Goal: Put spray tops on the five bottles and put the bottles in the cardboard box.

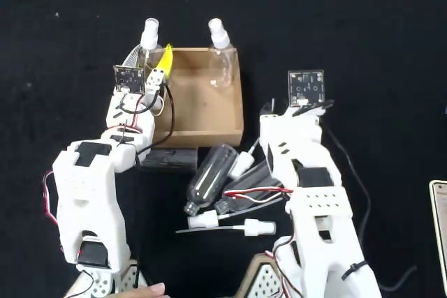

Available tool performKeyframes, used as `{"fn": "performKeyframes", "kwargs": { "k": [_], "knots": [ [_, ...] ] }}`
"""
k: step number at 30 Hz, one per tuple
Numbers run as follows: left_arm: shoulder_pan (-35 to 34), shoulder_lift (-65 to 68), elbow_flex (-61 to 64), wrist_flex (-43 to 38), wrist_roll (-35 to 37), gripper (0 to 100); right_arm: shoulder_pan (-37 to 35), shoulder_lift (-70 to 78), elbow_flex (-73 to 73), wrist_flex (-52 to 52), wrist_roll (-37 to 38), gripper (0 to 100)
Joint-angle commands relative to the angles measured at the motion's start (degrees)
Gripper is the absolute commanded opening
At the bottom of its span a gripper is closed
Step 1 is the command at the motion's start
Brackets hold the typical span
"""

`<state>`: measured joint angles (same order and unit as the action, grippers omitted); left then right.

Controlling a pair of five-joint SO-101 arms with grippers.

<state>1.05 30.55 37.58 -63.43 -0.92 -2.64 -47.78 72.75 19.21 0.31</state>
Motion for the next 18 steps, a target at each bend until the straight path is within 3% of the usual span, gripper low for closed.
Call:
{"fn": "performKeyframes", "kwargs": {
  "k": [1, 15, 18],
  "knots": [
    [0.57, -0.79, -2.33, 0.18, 0.62, 26, 1.32, -2.15, -0.48, -1.67, -0.35, 9.6],
    [0.04, -1.41, -2.42, 0.26, 0.18, 26, 1.32, -2.15, -0.31, -1.67, -0.35, 9.6],
    [-0.04, -1.41, -2.77, 0.26, 0.18, 33, 1.32, -2.15, -0.31, -1.67, -0.35, 9.6]
  ]
}}
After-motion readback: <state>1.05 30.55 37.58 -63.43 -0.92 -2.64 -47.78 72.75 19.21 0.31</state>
